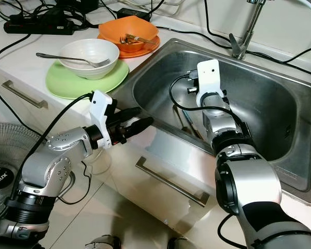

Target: Kitchen organization

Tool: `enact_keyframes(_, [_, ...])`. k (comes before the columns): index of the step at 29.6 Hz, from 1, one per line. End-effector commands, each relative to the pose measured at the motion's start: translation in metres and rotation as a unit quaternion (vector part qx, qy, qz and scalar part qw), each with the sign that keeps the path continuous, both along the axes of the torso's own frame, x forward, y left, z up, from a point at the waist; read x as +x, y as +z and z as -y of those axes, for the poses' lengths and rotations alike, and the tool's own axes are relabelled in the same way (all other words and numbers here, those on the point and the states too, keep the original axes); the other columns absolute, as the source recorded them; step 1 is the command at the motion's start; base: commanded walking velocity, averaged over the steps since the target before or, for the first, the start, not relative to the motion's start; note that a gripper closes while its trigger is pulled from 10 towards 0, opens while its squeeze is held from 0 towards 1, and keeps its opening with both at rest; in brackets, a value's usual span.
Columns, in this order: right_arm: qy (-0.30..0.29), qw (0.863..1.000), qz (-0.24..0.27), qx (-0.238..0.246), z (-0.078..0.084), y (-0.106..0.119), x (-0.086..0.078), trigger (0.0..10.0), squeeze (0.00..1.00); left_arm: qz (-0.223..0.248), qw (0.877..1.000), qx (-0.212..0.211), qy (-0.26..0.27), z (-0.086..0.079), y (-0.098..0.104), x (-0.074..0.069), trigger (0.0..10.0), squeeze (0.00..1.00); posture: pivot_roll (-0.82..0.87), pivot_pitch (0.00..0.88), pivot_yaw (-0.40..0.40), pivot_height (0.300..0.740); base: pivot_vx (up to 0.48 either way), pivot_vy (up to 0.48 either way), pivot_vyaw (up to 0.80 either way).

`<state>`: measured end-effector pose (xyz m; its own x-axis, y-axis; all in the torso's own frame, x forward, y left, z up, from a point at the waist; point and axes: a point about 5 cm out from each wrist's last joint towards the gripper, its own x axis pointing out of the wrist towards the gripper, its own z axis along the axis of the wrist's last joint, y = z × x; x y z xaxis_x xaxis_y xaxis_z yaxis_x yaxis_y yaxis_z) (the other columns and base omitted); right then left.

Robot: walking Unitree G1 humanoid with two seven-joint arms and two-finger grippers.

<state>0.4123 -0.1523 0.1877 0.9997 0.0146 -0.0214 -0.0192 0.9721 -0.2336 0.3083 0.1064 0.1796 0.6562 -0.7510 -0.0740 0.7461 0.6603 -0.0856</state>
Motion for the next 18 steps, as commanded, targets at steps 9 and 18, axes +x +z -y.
enact_keyframes(9, [0.11, 0.974, 0.181, 0.083, -0.021, 0.051, -0.007, 10.0, 0.0, 0.126, 0.982, -0.038, 0.134, -0.008, 0.034, 0.016, 10.0, 0.0, 0.13, 0.093, -0.021, 0.74, 0.0, 0.0, 0.0])
enact_keyframes(18, [0.12, 0.973, 0.155, 0.118, -0.028, -0.007, -0.033, 10.0, 0.0, 0.222, 0.941, -0.032, 0.253, -0.029, 0.049, 0.021, 10.0, 0.0, 0.13, 0.087, -0.024, 0.74, 0.0, 0.0, 0.0])
